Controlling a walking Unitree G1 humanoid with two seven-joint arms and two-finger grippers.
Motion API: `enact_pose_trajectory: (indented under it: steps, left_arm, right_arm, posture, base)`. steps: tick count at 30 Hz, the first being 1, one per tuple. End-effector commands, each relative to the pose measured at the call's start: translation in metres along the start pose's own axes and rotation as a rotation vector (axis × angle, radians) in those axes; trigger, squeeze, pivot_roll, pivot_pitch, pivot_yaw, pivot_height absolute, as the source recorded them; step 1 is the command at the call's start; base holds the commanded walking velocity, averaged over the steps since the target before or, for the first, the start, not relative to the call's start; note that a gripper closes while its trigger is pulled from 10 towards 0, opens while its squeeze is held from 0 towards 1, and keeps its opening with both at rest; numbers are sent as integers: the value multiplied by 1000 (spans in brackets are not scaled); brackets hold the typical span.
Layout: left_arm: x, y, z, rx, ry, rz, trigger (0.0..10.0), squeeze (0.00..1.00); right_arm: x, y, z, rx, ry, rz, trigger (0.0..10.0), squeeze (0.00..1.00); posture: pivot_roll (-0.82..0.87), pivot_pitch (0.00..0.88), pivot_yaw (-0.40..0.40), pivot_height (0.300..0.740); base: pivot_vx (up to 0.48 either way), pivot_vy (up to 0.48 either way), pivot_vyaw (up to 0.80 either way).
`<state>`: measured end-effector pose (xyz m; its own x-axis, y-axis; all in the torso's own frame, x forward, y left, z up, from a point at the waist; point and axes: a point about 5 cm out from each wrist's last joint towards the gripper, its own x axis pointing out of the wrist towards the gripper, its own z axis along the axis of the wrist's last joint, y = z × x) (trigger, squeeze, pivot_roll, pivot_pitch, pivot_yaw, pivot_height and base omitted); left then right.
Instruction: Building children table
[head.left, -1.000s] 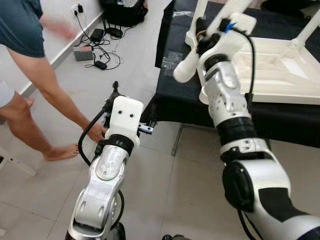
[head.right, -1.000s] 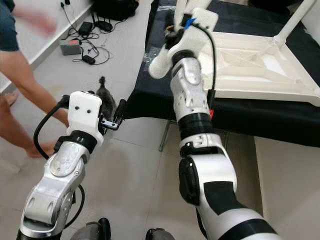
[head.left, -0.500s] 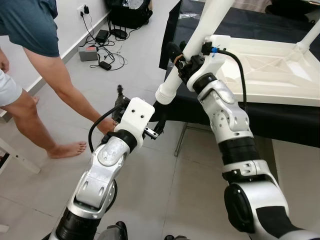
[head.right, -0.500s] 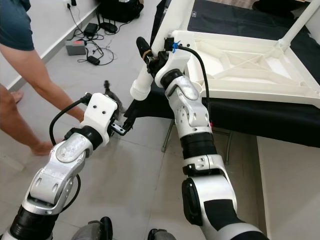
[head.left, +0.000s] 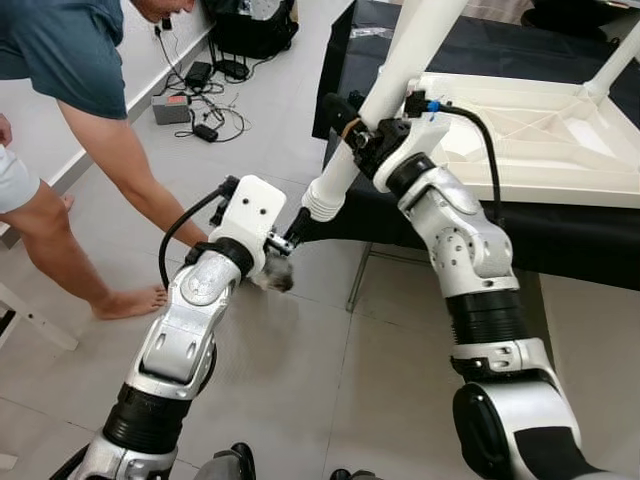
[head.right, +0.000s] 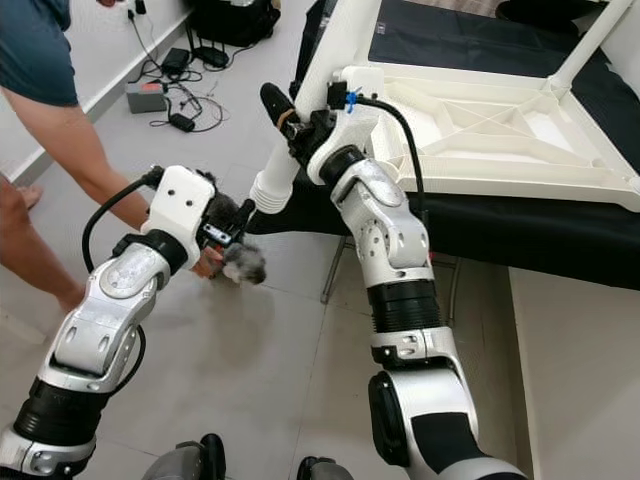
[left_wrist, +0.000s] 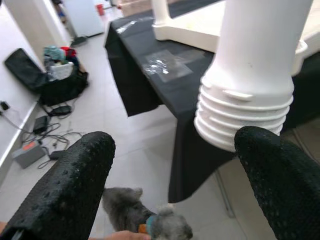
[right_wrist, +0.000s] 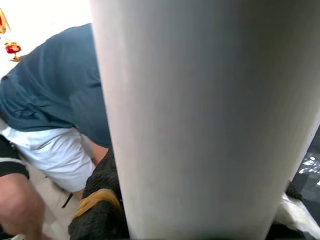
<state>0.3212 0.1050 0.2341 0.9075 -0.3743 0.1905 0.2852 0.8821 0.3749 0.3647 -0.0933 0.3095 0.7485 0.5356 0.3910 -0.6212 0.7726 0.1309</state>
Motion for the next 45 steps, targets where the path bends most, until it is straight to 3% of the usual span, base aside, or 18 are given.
enact_pose_trajectory:
  steps: [1, 4, 10, 25, 40, 42, 44, 45]
  left_arm:
    - [2, -7, -1, 20, -2, -49, 10000, 0]
    - [3, -19, -3, -3, -8, -131, 10000, 0]
    - [4, -25, -4, -11, -10, -181, 10000, 0]
    - [12, -7, -9, 35, -15, -112, 10000, 0]
    - [18, -11, -4, 33, -47, -134, 10000, 0]
    - [19, -13, -4, 34, -53, -142, 6706, 0]
    - [19, -13, -4, 34, -53, -142, 6706, 0]
    - [20, -13, -4, 30, -56, -139, 3922, 0]
  right_arm:
    - [-3, 3, 2, 15, -8, 12, 10000, 0]
    - [-3, 11, 1, 24, -2, 31, 10000, 0]
    - [-3, 15, 1, 28, 0, 42, 10000, 0]
    - [-8, 26, -4, 49, 24, 76, 10000, 0]
    - [-12, 34, -8, 66, 52, 110, 10000, 0]
    - [-13, 36, -9, 75, 57, 119, 10000, 0]
    - [-13, 36, -9, 75, 57, 119, 10000, 0]
    - [-13, 37, -9, 79, 57, 121, 10000, 0]
  posture:
    - [105, 204, -116, 740]
    - [104, 203, -113, 740]
    - [105, 199, -115, 740]
    - [105, 191, -113, 740]
    - [100, 191, -114, 740]
    - [99, 192, -114, 740]
    - [99, 192, -114, 740]
    - [100, 194, -113, 740]
  base:
    - [0, 0, 0]
    - [0, 0, 0]
    - [0, 0, 0]
    - [0, 0, 0]
    - [0, 0, 0]
    - [0, 0, 0]
    - [0, 0, 0]
    - [0, 0, 0]
